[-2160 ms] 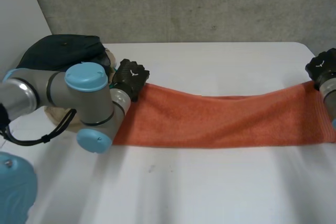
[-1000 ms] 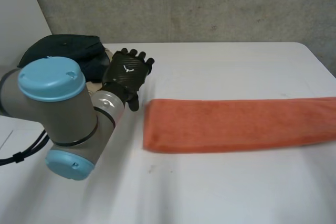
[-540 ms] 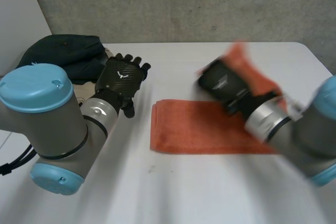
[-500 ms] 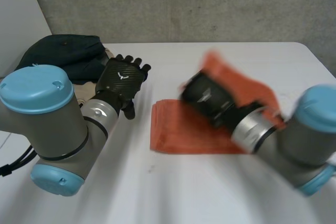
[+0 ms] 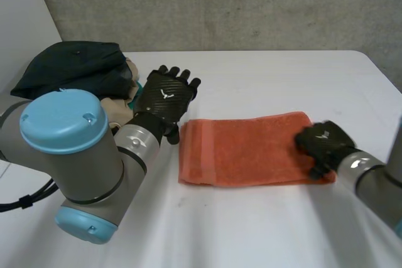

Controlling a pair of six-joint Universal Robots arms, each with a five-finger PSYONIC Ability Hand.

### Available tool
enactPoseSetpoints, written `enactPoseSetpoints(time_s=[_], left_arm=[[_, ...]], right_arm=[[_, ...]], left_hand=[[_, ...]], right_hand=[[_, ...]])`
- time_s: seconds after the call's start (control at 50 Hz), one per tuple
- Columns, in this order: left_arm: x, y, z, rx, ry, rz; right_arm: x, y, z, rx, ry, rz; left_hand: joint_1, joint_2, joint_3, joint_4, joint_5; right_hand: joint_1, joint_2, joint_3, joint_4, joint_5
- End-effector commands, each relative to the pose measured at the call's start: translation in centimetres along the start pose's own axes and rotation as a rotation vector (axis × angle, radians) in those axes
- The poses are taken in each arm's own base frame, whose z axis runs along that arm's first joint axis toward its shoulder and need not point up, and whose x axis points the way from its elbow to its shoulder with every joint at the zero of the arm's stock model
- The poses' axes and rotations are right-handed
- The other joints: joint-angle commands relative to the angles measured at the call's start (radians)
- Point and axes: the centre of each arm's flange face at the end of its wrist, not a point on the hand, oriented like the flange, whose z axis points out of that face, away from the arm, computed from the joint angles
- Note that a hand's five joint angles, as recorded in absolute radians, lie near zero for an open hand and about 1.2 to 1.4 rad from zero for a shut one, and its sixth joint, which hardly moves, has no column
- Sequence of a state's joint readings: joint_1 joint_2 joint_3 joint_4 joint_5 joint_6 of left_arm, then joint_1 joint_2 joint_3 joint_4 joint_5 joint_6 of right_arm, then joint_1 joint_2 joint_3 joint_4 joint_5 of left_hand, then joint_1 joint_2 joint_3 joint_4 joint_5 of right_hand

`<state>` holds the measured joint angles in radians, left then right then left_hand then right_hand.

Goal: Fold the laundry.

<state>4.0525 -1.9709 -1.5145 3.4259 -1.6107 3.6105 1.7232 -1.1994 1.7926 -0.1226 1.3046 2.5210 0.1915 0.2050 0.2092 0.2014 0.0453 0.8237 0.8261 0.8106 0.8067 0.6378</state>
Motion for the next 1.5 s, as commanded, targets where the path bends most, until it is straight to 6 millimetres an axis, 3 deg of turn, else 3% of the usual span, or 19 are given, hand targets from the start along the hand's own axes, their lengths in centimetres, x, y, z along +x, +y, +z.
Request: enactPoseSetpoints(time_s=[0.02,0.12,0.14,0.2,0.36,0.4,0.42,0.44,0.46,0.54,0.58,0.68,0.76,0.94,1.04,1.18,1.26,1.42,1.5], left_arm=[[0.4,0.3,-0.1,-0.006,0.012,0.0],[0.4,0.2,-0.3,-0.006,0.01,0.0],[0.4,0.1,-0.3,-0.004,0.009,0.0],[0.2,0.0,-0.4,-0.004,0.003,0.0],[-0.2,0.0,-0.9,-0.015,-0.01,-0.044],[-0.2,-0.1,-0.9,-0.013,-0.01,-0.091],[-0.2,-0.1,-0.9,-0.013,-0.01,-0.109],[-0.3,-0.3,-0.9,-0.009,-0.012,-0.126],[-0.4,-0.6,-0.8,0.001,-0.014,-0.162],[-0.6,-1.4,-0.5,0.029,-0.018,-0.235],[-0.6,-1.9,-0.3,0.041,-0.016,-0.259],[1.0,-3.6,-0.2,0.057,0.037,-0.306],[4.0,-2.0,0.7,-0.018,0.107,-0.301],[6.9,3.3,1.5,-0.271,0.057,-0.256],[7.2,5.4,1.5,-0.339,0.046,-0.235],[5.2,7.6,1.1,-0.476,0.029,-0.213],[4.3,6.1,0.7,-0.457,0.027,-0.22],[1.0,-1.4,0.4,-0.187,0.028,-0.278],[0.0,-3.7,0.4,-0.083,0.088,-0.293]], right_arm=[[4.2,1.8,1.1,-0.005,0.17,-0.128],[1.1,-4.1,0.2,0.255,0.182,-0.238],[-0.5,-6.0,-0.6,0.335,0.158,-0.26],[-4.3,-7.7,-1.5,0.432,0.051,-0.283],[-17.1,-7.1,-4.4,0.629,-0.424,-0.393],[-17.6,-6.4,-4.1,0.602,-0.443,-0.386],[-17.6,-6.2,-3.8,0.585,-0.439,-0.38],[-17.0,-6.2,-3.2,0.551,-0.409,-0.352],[-16.6,-6.3,-2.9,0.538,-0.388,-0.334],[-13.0,-7.4,-1.8,0.477,-0.237,-0.176],[-9.6,-8.5,-1.6,0.466,-0.157,-0.044],[-5.5,-9.0,-1.3,0.414,-0.139,0.215],[-5.1,-9.4,-0.7,0.344,-0.199,0.342],[-5.8,-7.2,3.3,0.102,-0.272,0.409],[-6.5,-5.8,5.1,-0.019,-0.3,0.418],[-5.8,-5.2,5.6,-0.052,-0.224,0.26],[-4.7,-5.8,5.1,-0.017,-0.143,0.17],[-2.7,-9.2,0.9,0.166,-0.005,0.091],[-3.4,-7.9,-0.5,0.154,-0.018,0.106]], left_hand=[[-0.017,-0.03,-0.035,-0.027,-0.045],[-0.017,-0.03,-0.035,-0.027,-0.045],[-0.017,-0.03,-0.035,-0.027,-0.045],[-0.017,-0.03,-0.035,-0.027,-0.045],[-0.017,-0.03,-0.035,-0.027,-0.045],[-0.017,-0.03,-0.035,-0.027,-0.045],[-0.017,-0.03,-0.035,-0.027,-0.045],[-0.017,-0.03,-0.035,-0.027,-0.045],[-0.017,-0.03,-0.035,-0.027,-0.045],[-0.017,-0.03,-0.035,-0.027,-0.045],[-0.017,-0.03,-0.035,-0.027,-0.045],[-0.017,-0.03,-0.035,-0.027,-0.045],[-0.016,-0.03,-0.034,-0.026,-0.044],[-0.017,-0.03,-0.035,-0.027,-0.045],[-0.017,-0.03,-0.035,-0.027,-0.045],[-0.016,-0.03,-0.034,-0.026,-0.045],[-0.017,-0.03,-0.035,-0.027,-0.045],[-0.017,-0.03,-0.035,-0.027,-0.045],[-0.017,-0.03,-0.035,-0.027,-0.045]], right_hand=[[0.573,0.57,0.586,0.59,0.584],[0.573,0.57,0.586,0.59,0.584],[0.573,0.57,0.586,0.59,0.584],[0.573,0.57,0.586,0.59,0.584],[0.573,0.57,0.586,0.59,0.584],[0.573,0.57,0.586,0.59,0.584],[0.3,0.298,0.314,0.317,0.312],[-0.464,-0.466,-0.451,-0.447,-0.452],[-0.649,-0.652,-0.636,-0.632,-0.638],[-0.649,-0.652,-0.636,-0.632,-0.638],[-0.649,-0.652,-0.636,-0.632,-0.638],[-0.649,-0.652,-0.636,-0.632,-0.638],[-0.649,-0.652,-0.636,-0.632,-0.638],[-0.649,-0.652,-0.636,-0.632,-0.638],[-0.649,-0.652,-0.636,-0.632,-0.638],[-0.593,-0.595,-0.58,-0.576,-0.581],[-0.58,-0.583,-0.567,-0.563,-0.569],[-0.595,-0.597,-0.582,-0.578,-0.583],[-0.601,-0.603,-0.588,-0.584,-0.589]])
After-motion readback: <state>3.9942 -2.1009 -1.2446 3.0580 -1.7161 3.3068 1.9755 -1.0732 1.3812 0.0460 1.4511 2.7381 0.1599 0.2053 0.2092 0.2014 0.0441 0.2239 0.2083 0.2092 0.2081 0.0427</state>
